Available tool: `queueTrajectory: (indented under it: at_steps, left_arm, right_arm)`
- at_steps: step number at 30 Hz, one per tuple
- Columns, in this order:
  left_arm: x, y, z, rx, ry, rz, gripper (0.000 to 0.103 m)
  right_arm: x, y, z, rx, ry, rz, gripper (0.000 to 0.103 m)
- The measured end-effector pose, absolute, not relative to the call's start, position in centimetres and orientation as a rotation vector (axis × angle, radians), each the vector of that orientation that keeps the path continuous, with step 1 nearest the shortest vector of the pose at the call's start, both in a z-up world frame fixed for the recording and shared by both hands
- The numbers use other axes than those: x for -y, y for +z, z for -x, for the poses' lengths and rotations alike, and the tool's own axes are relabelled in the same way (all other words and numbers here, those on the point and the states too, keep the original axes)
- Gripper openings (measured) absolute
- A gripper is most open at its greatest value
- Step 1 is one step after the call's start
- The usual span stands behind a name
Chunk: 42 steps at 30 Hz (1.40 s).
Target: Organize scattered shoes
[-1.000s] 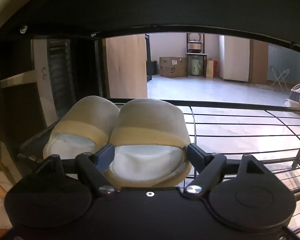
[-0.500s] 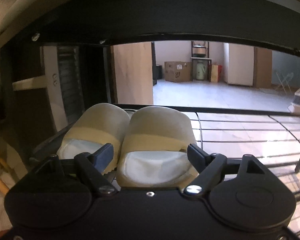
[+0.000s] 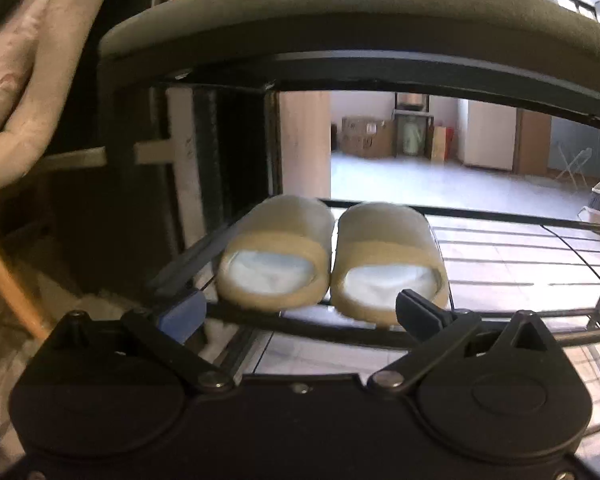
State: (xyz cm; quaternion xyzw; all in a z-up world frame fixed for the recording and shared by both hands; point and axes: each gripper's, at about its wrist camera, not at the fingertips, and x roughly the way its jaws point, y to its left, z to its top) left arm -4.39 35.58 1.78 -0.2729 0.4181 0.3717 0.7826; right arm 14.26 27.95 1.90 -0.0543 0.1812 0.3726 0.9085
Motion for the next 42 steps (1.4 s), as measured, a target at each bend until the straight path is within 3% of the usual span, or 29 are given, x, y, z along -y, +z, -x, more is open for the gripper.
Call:
queueTrajectory:
  at_steps: [19, 42]
  left_arm:
    - [-31.9, 4.9, 4.0, -0.825, 0.851, 0.272, 0.102]
    - [-24.9, 7.7, 3.3, -0.608, 0.657, 0.147, 0.102]
  right_arm:
    - [-17.4, 7.3, -6.7, -0.428, 0.776, 0.073, 0.103]
    - [-3.4, 6.4, -1.2, -0.388, 0.712, -0.026, 0.103]
